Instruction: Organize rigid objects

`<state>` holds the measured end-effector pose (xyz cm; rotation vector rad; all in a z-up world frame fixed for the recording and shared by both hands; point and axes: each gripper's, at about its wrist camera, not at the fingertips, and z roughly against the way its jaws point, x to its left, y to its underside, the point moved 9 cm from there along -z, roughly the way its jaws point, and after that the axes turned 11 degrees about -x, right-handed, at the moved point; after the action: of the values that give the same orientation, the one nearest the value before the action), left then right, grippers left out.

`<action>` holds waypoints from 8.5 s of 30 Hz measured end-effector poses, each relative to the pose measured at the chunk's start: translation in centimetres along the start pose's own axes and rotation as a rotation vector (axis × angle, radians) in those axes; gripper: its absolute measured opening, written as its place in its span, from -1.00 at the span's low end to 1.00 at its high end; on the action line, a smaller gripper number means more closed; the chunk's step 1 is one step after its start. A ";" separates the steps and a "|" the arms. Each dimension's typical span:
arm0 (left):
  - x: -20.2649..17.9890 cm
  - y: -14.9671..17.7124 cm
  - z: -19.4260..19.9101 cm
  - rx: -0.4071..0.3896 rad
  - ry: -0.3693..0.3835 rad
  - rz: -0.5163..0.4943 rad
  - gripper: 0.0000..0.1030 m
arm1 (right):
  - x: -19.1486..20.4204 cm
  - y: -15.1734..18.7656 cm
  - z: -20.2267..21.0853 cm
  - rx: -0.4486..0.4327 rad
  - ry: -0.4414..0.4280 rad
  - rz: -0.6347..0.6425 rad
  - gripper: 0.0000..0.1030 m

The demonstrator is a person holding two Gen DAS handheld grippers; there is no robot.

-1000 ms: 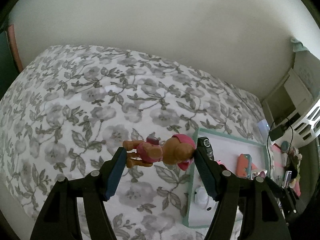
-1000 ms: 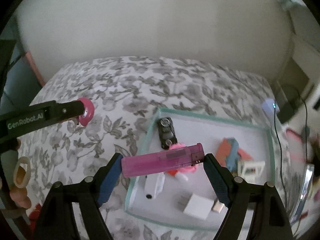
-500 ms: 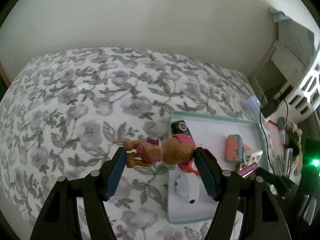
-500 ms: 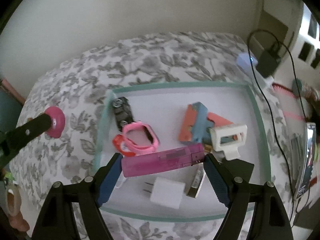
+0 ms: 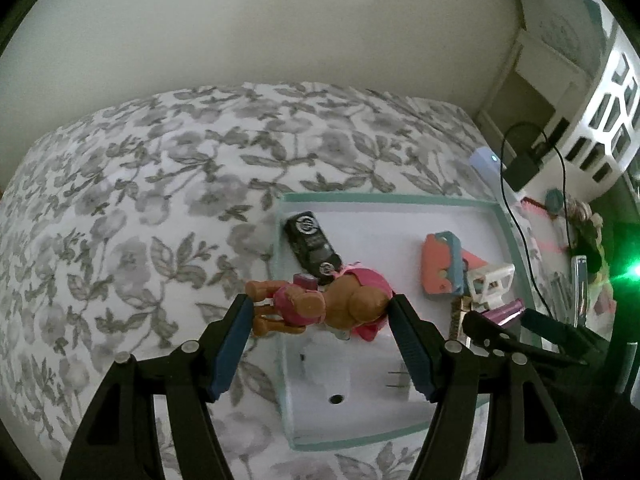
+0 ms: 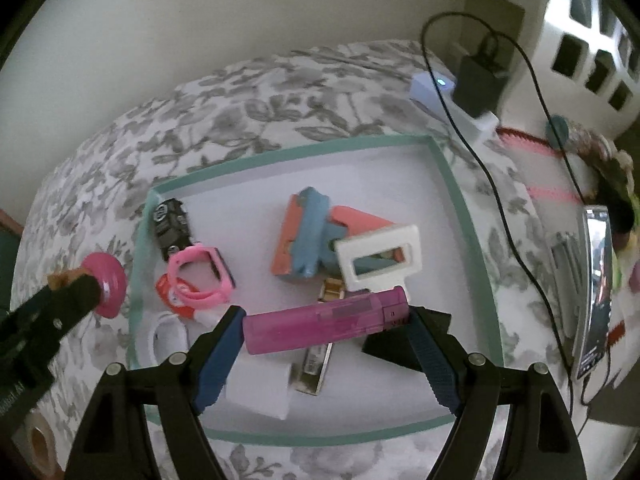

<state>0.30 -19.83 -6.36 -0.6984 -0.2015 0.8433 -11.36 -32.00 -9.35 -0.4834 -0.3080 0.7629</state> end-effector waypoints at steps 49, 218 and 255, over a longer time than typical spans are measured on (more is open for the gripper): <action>3.5 0.6 -2.1 0.033 -0.118 0.092 0.48 | -1.2 0.9 -1.9 0.040 0.034 0.012 0.93; 13.8 7.1 6.9 0.066 -0.366 0.032 0.94 | 8.0 4.1 3.9 -0.067 -0.047 0.206 1.00; 13.7 7.1 6.9 0.067 -0.362 0.034 0.94 | 8.1 4.2 3.9 -0.066 -0.046 0.205 1.00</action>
<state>2.03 -3.08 -7.04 -0.4835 -0.4851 1.0013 -9.92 -22.34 -7.54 -0.5660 -0.3300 0.9667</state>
